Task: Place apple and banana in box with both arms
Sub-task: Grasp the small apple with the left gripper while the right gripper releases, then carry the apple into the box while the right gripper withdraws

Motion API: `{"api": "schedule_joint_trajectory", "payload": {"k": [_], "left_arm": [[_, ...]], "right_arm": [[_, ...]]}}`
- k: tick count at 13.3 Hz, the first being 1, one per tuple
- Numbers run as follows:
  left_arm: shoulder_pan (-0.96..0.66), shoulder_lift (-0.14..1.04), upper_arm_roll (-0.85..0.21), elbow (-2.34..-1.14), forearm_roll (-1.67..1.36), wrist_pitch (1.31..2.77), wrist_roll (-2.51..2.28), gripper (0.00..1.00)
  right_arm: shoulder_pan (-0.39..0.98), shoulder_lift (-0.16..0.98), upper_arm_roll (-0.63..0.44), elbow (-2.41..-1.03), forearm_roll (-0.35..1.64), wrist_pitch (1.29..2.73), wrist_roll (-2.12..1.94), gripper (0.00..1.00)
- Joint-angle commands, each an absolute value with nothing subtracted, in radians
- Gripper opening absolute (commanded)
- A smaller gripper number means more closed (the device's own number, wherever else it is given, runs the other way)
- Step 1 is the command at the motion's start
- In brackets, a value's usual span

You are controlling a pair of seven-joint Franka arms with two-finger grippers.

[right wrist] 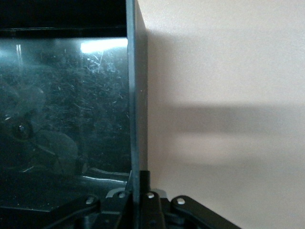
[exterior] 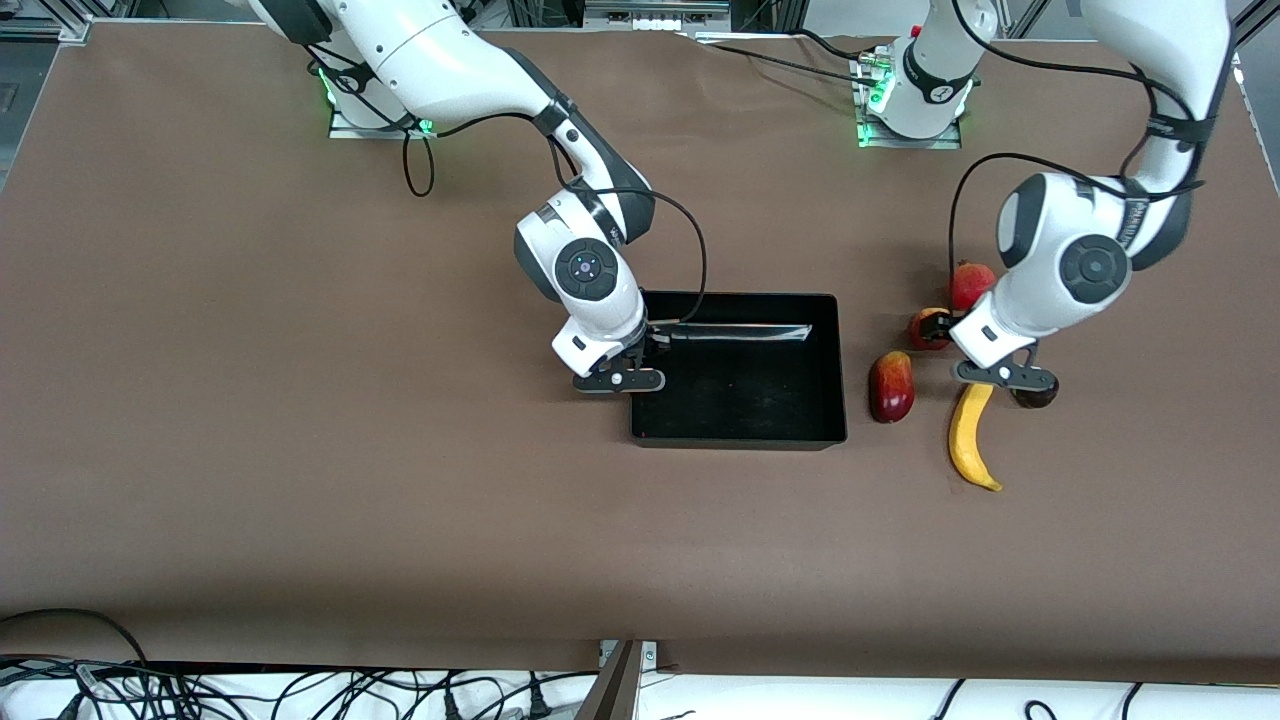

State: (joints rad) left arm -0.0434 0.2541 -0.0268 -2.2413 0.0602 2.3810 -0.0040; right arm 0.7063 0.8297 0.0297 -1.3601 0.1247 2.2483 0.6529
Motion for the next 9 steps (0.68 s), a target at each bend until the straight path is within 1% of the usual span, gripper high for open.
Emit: {"api": "schedule_joint_trajectory", "payload": {"k": [1, 2, 3, 4, 6, 7, 8, 9], "left_arm": [[-0.044, 0.233, -0.034, -2.347, 0.078, 2.482, -0.001, 1.00], [-0.051, 0.245, -0.034, -2.358, 0.078, 2.502, -0.014, 1.00], [-0.060, 0.271, -0.035, -2.356, 0.078, 2.503, -0.017, 1.00], [-0.063, 0.293, -0.034, -2.356, 0.078, 2.505, -0.017, 0.97], [-0.063, 0.296, -0.034, -2.353, 0.092, 2.497, 0.004, 0.32], [-0.063, 0.292, -0.035, -2.352, 0.094, 2.496, 0.008, 0.15], [-0.063, 0.287, -0.035, -2.344, 0.094, 2.490, 0.009, 0.07], [-0.063, 0.273, -0.035, -2.329, 0.094, 2.474, 0.005, 0.05]], "right_arm": [[0.723, 0.848, 0.021, -1.327, 0.147, 2.260, 0.658, 0.66], [0.721, 0.841, 0.017, -1.327, 0.140, 2.252, 0.652, 1.00], [0.715, 0.827, 0.014, -1.327, 0.137, 2.243, 0.644, 1.00], [0.710, 0.809, 0.011, -1.325, 0.133, 2.217, 0.637, 1.00], [0.678, 0.740, -0.006, -1.325, 0.132, 2.140, 0.602, 1.00], [0.657, 0.694, -0.033, -1.325, 0.132, 2.093, 0.572, 1.00], [0.637, 0.657, -0.060, -1.325, 0.135, 2.051, 0.534, 1.00], [0.614, 0.611, -0.084, -1.325, 0.133, 2.004, 0.487, 1.00]]}}
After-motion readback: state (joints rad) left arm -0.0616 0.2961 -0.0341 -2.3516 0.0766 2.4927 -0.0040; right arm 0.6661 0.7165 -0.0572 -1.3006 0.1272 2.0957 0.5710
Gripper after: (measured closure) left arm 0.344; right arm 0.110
